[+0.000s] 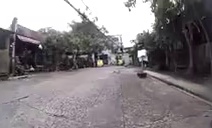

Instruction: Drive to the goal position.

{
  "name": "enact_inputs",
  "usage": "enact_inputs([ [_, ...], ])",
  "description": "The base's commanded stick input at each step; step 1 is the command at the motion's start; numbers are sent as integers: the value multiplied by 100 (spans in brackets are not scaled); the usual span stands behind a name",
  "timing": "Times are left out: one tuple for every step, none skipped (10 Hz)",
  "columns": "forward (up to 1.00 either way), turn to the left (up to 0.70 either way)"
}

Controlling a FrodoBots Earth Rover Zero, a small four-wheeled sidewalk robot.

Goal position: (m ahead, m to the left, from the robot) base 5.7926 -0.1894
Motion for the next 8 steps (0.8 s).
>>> enact_inputs([
  [100, 0],
  [100, 0],
  [100, 0],
  [100, 0],
  [100, 0],
  [100, 0],
  [100, 0],
  [100, 0],
])
